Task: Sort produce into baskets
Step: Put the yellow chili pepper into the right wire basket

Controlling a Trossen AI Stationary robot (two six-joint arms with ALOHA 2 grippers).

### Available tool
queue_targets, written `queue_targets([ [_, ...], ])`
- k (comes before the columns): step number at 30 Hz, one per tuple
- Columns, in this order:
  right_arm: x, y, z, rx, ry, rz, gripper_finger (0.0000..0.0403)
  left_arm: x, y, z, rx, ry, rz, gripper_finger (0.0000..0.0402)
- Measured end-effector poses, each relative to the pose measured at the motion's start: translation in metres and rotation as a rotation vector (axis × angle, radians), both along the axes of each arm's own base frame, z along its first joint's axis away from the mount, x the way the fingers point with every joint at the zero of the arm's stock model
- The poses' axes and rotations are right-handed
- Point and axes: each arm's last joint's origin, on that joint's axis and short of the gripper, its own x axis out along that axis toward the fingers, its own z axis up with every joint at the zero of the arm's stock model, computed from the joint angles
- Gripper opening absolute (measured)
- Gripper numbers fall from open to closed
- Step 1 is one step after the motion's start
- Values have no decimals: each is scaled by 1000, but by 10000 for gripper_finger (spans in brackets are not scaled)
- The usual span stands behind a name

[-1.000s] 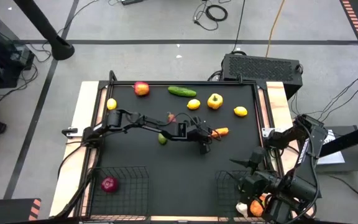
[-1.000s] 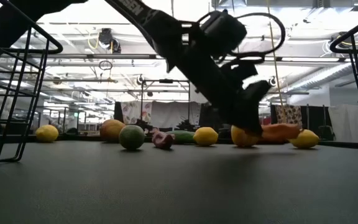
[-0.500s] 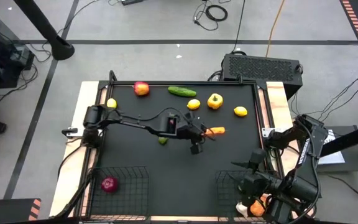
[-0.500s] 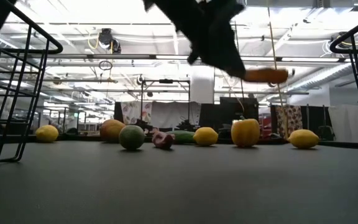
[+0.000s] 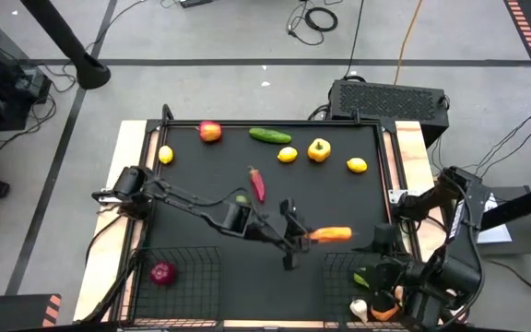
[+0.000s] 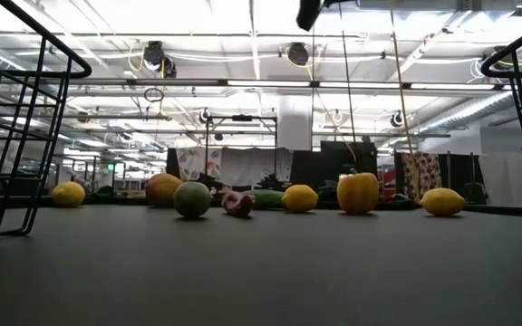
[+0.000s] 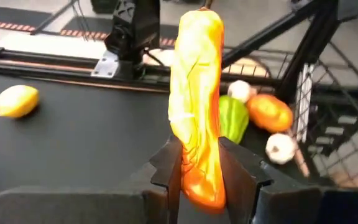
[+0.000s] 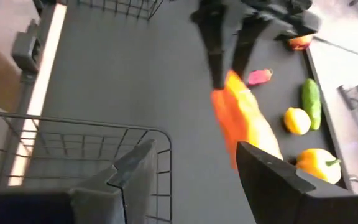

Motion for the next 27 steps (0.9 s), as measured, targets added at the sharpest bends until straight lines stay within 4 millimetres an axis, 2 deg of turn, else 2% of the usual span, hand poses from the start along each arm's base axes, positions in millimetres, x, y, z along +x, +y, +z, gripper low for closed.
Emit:
queue_targets([
  [4, -7, -8, 10, 61, -23, -15, 212, 8, -18, -17, -9, -36, -6, 91],
  [12, -15, -18, 27, 120, -72, 47, 212, 26, -41, -49, -80, -166, -26, 91],
  [17, -18, -25, 38, 118, -127, 106, 212, 36, -47, -71, -105, -227, -30, 91],
  [20, -20, -30, 46, 110, -171, 136, 212, 41, -46, -77, -106, -213, -25, 91],
  [27, -24, -40, 56, 62, -253, 142, 212, 48, -50, -75, -109, -235, -49, 107],
])
